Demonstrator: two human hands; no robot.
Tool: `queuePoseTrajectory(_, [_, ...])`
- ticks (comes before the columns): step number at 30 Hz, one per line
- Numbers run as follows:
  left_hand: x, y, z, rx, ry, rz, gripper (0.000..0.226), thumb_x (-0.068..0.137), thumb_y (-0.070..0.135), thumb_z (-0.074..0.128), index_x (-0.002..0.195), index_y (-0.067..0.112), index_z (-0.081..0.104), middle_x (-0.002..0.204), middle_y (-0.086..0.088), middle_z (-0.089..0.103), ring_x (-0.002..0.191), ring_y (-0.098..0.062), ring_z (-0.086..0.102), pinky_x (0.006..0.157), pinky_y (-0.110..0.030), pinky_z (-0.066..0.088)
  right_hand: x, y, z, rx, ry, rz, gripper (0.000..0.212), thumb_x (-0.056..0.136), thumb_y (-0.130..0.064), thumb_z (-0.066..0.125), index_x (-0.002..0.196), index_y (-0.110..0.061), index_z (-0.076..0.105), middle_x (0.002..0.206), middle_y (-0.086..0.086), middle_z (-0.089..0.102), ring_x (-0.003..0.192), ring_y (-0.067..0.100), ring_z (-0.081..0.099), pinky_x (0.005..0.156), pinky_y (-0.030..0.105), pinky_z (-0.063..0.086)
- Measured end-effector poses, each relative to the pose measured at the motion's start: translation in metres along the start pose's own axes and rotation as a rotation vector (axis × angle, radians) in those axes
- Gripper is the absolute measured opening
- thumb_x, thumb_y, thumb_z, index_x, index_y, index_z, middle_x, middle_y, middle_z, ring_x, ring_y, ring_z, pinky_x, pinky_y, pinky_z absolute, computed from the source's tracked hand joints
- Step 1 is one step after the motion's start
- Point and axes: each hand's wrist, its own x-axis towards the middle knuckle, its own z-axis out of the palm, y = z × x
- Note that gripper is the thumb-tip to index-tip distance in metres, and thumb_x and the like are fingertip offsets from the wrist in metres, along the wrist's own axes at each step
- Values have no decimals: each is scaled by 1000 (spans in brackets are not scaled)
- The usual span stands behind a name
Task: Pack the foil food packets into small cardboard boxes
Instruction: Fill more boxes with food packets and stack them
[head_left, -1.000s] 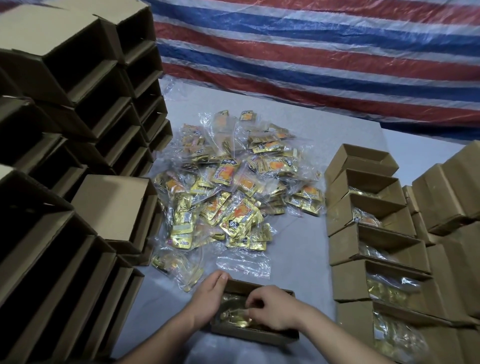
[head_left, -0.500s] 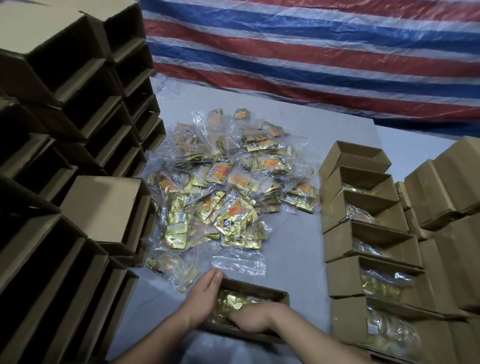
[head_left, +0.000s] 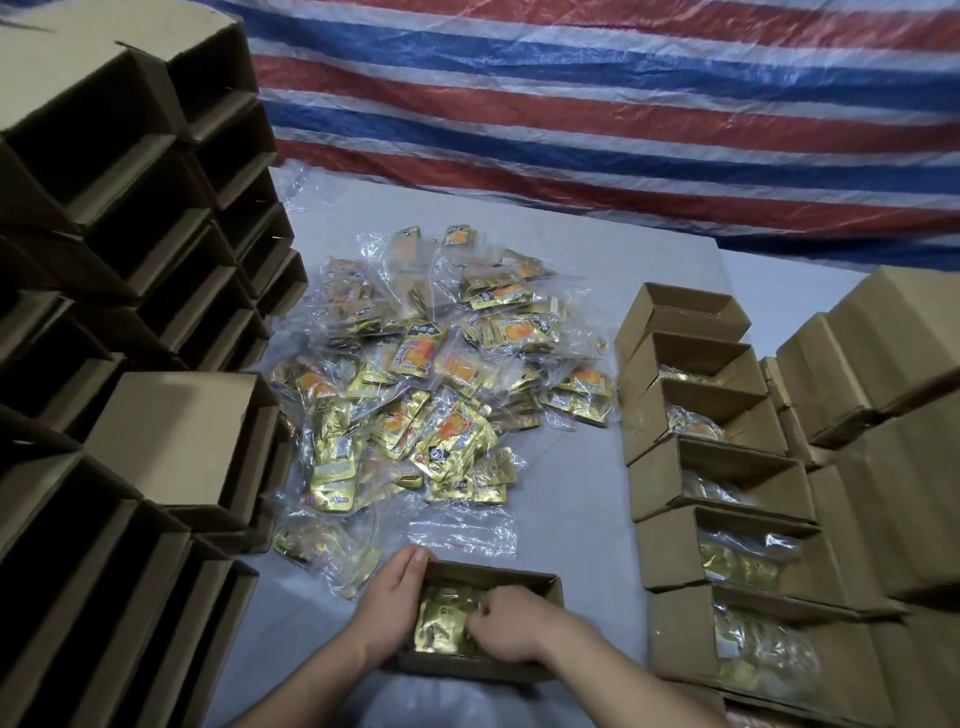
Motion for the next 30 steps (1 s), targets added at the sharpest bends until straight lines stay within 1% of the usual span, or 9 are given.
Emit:
queuePoseTrajectory(6, [0, -3, -2, 37, 7, 33, 32, 104, 28, 43, 81, 16, 61, 77, -1, 63, 74, -7, 57, 75, -25, 44, -8, 5, 7, -89, 122, -43, 46, 96, -38, 39, 116, -6, 65, 124, 20, 64, 113, 36, 60, 91, 34, 48])
queuePoseTrajectory(10, [4, -6, -2, 69, 8, 13, 31, 103, 33, 43, 81, 21, 62, 80, -1, 64, 80, -12, 60, 80, -31, 46, -21, 19, 12, -1, 512, -163, 26, 91, -36, 46, 90, -17, 63, 99, 2, 65, 94, 26, 62, 77, 33, 46])
queuePoseTrajectory(13, [4, -4, -2, 76, 1, -4, 31, 102, 37, 43, 83, 20, 61, 82, -7, 64, 82, -18, 61, 82, -35, 47, -26, 40, 11, 102, 849, -182, 20, 90, -29, 59, 105, -17, 62, 105, -4, 54, 100, 17, 54, 85, 29, 44])
queuePoseTrajectory(16, [3, 0, 1, 100, -8, 2, 31, 103, 36, 42, 83, 20, 60, 81, -7, 64, 83, -18, 60, 83, -35, 46, -26, 59, 9, 268, 705, 64, 65, 93, -39, 59, 148, -14, 33, 144, 0, 39, 132, 18, 42, 107, 28, 35])
queuePoseTrajectory(19, [-1, 8, 10, 130, -25, -29, 30, 103, 39, 40, 84, 25, 58, 83, -1, 64, 84, -7, 59, 74, -20, 42, -23, 65, 17, 514, 490, 200, 79, 94, -38, 58, 156, -14, 14, 145, 5, 47, 127, 22, 51, 96, 28, 44])
queuePoseTrajectory(22, [-5, 17, 21, 121, -23, -28, 27, 103, 39, 39, 89, 27, 59, 85, 2, 64, 83, 2, 56, 68, -9, 36, -19, 71, 29, 596, 544, 263, 64, 98, -28, 53, 152, -14, 23, 115, 4, 65, 99, 21, 62, 70, 25, 42])
queuePoseTrajectory(25, [-5, 24, 27, 142, -14, -28, 17, 103, 38, 40, 93, 37, 54, 89, 15, 59, 85, 9, 49, 64, -1, 30, -17, 76, 33, 763, 617, 366, 47, 101, -21, 49, 145, -9, 40, 120, 8, 65, 103, 24, 62, 79, 26, 43])
queuePoseTrajectory(27, [-3, 26, 30, 170, -15, -32, 15, 103, 38, 40, 94, 38, 51, 90, 18, 56, 85, 10, 48, 64, -2, 29, -17, 80, 33, 723, 632, 354, 25, 102, -20, 47, 123, -11, 57, 99, 2, 64, 91, 21, 60, 78, 27, 44])
queuePoseTrajectory(30, [1, 27, 35, 201, 15, -39, 17, 102, 40, 39, 100, 31, 54, 91, 15, 55, 89, -1, 52, 68, -14, 33, -20, 82, 29, 633, 652, 302, 14, 102, -18, 44, 93, -17, 54, 78, -5, 56, 77, 18, 54, 69, 31, 41])
